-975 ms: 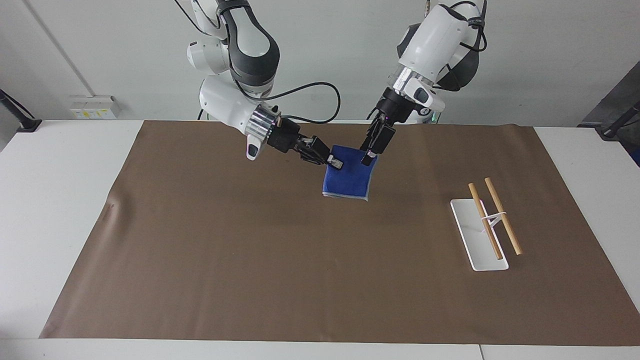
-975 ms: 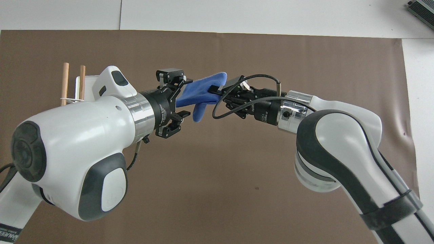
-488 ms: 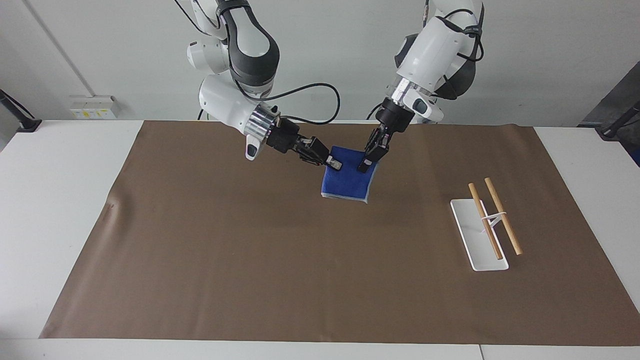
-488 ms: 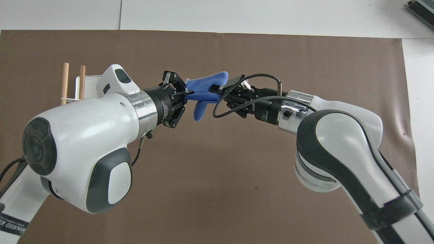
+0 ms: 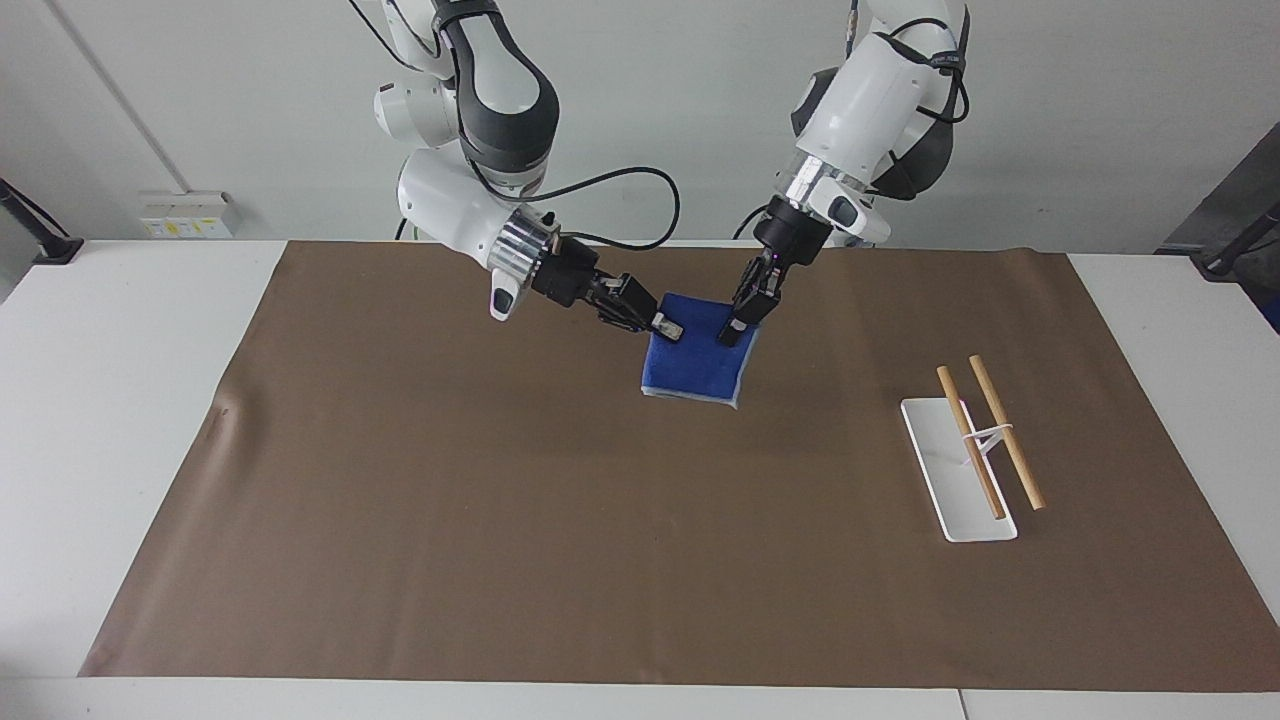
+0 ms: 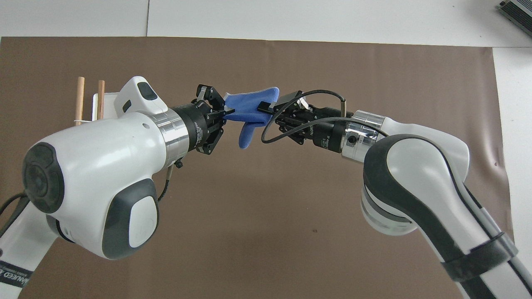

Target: Right arm passes towel to left arm to hang

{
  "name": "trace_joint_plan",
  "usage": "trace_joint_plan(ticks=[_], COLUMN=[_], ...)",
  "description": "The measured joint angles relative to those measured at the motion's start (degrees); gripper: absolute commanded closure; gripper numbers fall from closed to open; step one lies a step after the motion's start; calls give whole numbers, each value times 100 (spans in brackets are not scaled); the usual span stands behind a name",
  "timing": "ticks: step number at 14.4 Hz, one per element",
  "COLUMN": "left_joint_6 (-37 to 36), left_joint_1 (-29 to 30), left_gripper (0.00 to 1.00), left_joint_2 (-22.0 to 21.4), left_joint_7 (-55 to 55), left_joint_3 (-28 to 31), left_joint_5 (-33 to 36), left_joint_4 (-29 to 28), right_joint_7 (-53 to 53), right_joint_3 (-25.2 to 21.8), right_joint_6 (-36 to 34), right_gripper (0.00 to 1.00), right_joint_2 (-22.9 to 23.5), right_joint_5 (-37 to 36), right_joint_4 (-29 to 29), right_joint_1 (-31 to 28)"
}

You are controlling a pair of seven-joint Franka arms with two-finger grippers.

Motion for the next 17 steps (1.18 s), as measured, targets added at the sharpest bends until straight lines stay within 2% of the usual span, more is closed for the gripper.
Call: trace_joint_plan(ticks=[2,4,12,14,17], left_joint_6=[158,477,1064,1119,1238], left_joint_1=[143,340,1636,1971,2434], left_gripper=[100,100,100,100,100], left_joint_2=[1,1,28,130,321], left_joint_7=[204,308,730,754,1030], left_joint_3=[39,54,82,84,84], left_joint_5=[0,0,0,0,0], left_joint_4=[-116,-303,-927,-950,-952], right_joint_7=[-126,-132,-37,220,870], right_joint_3=[-3,-30,-78,-80,-81], right_joint_6=[168,239,283,75,-512], right_gripper=[0,0,0,0,0], right_joint_2=[5,21,124,121,61], right_joint_5=[-447,-1384,-5883,-6828,-7798], right_joint_4=[-1,-1,6,55,330], right_joint_1=[-12,-47,-784,-936,-1004])
